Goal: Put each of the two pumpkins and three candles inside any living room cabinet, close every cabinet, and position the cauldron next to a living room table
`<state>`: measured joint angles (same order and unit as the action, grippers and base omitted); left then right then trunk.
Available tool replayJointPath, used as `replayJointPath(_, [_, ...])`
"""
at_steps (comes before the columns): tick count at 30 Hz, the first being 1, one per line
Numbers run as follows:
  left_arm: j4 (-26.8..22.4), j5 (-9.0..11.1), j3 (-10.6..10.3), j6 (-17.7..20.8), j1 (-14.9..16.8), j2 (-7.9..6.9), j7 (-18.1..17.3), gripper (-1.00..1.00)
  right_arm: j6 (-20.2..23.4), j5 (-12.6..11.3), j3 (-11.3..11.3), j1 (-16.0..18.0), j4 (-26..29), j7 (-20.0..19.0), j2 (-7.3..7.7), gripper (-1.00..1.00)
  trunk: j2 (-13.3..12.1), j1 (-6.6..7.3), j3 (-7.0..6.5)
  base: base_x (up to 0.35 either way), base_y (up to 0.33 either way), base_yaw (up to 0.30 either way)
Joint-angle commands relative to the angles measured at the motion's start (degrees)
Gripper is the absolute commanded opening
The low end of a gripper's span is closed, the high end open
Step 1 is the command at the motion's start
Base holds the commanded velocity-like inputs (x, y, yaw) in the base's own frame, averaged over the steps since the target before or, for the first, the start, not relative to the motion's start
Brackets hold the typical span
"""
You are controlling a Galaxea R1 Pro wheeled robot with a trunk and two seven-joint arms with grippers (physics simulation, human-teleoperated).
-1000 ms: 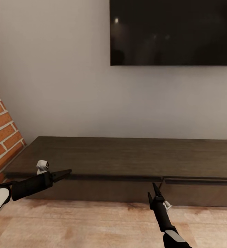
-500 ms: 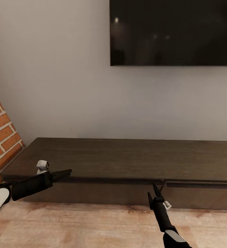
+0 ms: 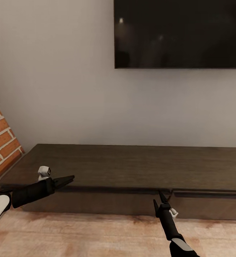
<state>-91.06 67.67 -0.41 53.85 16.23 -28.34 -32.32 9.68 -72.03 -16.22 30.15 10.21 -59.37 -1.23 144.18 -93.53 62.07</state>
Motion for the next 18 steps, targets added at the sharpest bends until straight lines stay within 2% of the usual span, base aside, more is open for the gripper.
replayJointPath(1, [0.0,0.1,0.0,0.2,0.0,-0.04,-0.1,1.00,0.6,-0.4,-0.1,0.0,0.0,-0.2,-0.01,1.00,0.0,0.01,0.05,0.023,0.000,0.000])
replayJointPath(18, [0.0,0.1,0.0,0.2,0.0,-0.05,-0.1,1.00,0.6,-0.4,0.1,0.0,0.0,-0.1,-0.09,1.00,0.0,0.01,0.05,0.021,0.000,0.000])
